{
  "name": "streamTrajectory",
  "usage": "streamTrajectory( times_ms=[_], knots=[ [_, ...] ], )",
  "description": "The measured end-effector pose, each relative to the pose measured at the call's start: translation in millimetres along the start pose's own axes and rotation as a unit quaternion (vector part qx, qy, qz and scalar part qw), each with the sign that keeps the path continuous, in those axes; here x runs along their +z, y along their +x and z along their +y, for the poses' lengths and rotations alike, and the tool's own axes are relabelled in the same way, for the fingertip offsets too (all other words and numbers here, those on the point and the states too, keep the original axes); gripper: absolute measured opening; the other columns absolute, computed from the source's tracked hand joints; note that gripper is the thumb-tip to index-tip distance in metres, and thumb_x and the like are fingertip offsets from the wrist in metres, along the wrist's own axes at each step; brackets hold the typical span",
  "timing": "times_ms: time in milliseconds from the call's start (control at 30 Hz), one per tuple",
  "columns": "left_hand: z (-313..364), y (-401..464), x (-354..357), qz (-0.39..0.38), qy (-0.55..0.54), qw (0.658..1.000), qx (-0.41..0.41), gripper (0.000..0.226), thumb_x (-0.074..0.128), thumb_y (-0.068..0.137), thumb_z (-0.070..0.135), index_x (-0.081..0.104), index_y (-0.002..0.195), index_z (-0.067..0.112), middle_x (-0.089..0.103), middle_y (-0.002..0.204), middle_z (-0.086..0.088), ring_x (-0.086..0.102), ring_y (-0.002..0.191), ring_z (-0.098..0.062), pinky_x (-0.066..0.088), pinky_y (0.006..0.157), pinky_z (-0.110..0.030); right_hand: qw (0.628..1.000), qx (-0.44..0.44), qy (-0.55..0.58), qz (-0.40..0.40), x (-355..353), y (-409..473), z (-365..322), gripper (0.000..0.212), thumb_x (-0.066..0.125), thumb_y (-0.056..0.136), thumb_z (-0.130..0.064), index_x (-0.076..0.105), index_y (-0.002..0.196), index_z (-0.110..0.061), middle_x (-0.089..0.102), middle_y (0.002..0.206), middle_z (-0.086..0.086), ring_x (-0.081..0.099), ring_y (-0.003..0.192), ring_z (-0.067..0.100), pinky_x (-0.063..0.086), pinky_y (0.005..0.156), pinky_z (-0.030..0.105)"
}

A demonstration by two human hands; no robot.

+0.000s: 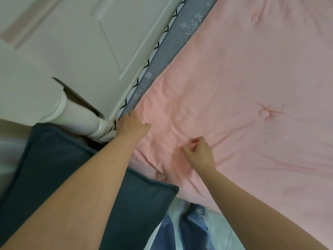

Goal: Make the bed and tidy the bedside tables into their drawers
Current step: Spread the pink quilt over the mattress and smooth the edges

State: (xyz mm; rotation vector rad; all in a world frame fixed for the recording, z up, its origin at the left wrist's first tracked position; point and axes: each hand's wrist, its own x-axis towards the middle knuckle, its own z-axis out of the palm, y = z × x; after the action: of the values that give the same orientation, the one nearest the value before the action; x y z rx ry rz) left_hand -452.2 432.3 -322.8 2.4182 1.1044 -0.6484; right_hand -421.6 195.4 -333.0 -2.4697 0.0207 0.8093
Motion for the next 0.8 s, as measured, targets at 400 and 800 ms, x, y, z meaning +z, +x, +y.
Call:
streamTrajectory(
  times_ms=[400, 800],
  knots=[
    [-58, 36, -28, 0.047, 0.102, 0.982, 0.151, 0.039, 0.038, 0.096, 0.05, 0.063, 0.103, 0.022, 0.064, 0.099, -0.009, 0.062, 0.087, -0.03, 0.053, 0.079, -0.038, 0.979, -0.102, -0.174, -0.018, 47, 4, -18, 0.032, 0.03, 0.101, -0.03, 0.055, 0.084, -0.019, 0.066, 0.092, 0.006, 0.056, 0.077, 0.025, 0.042, 0.067, 0.031],
    [14, 15, 25, 0.202, 0.14, 0.919, 0.308, 0.083, 0.072, 0.073, 0.024, 0.034, 0.146, 0.015, 0.005, 0.161, -0.017, 0.023, 0.143, -0.037, 0.028, 0.112, -0.049, 0.95, -0.203, -0.223, 0.086, 29, 11, 54, 0.056, 0.035, 0.097, -0.046, 0.025, 0.151, -0.034, 0.014, 0.163, 0.0, 0.009, 0.151, 0.026, 0.003, 0.12, 0.044]
  ],
)
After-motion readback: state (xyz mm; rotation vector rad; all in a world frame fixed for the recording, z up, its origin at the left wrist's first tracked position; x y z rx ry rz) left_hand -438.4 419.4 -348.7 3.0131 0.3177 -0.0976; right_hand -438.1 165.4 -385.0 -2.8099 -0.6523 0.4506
